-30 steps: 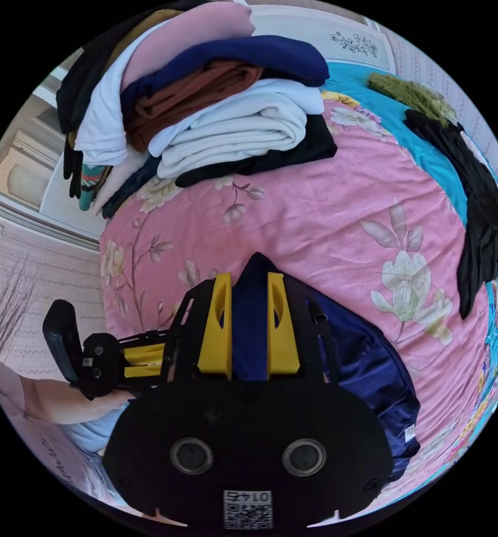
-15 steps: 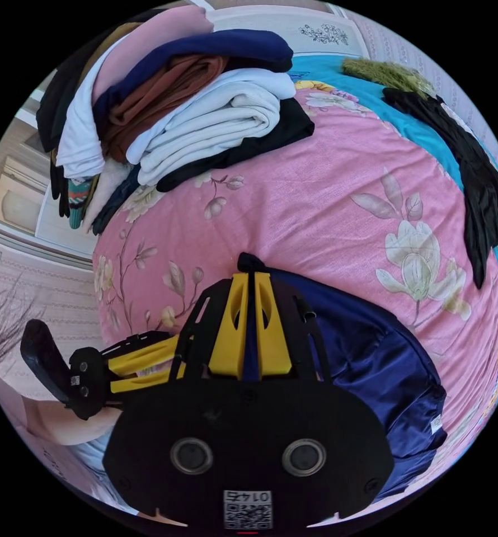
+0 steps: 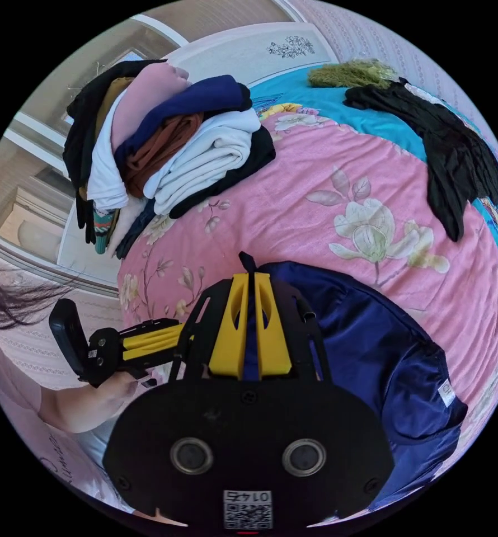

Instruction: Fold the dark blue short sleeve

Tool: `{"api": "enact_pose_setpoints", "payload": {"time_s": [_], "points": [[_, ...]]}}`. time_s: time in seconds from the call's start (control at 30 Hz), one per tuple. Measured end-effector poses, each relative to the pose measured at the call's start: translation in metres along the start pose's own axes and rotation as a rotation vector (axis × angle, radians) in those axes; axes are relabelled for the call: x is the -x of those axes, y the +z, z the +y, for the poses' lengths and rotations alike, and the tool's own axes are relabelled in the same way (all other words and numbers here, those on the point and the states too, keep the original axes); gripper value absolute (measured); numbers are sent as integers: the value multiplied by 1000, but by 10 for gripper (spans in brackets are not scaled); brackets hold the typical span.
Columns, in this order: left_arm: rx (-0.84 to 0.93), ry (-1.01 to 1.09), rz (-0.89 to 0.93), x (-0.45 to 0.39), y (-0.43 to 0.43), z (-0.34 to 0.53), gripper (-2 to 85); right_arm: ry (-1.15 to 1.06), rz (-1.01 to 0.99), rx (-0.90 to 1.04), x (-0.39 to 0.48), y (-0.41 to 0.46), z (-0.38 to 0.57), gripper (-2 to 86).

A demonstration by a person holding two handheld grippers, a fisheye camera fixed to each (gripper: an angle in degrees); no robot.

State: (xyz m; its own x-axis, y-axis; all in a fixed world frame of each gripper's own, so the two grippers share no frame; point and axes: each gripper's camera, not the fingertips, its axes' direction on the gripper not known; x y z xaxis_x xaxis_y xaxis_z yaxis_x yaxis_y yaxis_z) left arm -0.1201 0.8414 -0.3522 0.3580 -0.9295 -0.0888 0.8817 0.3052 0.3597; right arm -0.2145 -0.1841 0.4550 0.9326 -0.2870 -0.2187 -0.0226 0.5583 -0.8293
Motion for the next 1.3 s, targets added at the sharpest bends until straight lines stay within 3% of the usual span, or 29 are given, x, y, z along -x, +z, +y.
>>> {"api": "enact_pose_setpoints", "payload": {"time_s": [0.17,0.27,0.5,0.7,0.83,0.9,1.03,1.3], "points": [[-62,154,242,-51,-12,-11,-7,130,-34,-232,-41,-69,68,13],[-5,199,344,-75,10,-7,3,215,-31,-261,-75,-91,114,21],[110,152,188,-78,43,-7,52,410,104,-117,-139,-84,189,64],[242,174,94,-95,84,-18,65,196,61,-145,-128,-63,121,71],[296,192,53,-111,108,-22,50,56,91,-11,-125,-4,47,64],[328,254,-16,-125,114,-29,13,64,122,125,-136,32,30,39],[371,260,-33,-135,127,-36,-7,46,143,72,-140,39,12,12],[414,264,-20,-152,158,-45,-10,6,155,157,-158,79,11,5]]}}
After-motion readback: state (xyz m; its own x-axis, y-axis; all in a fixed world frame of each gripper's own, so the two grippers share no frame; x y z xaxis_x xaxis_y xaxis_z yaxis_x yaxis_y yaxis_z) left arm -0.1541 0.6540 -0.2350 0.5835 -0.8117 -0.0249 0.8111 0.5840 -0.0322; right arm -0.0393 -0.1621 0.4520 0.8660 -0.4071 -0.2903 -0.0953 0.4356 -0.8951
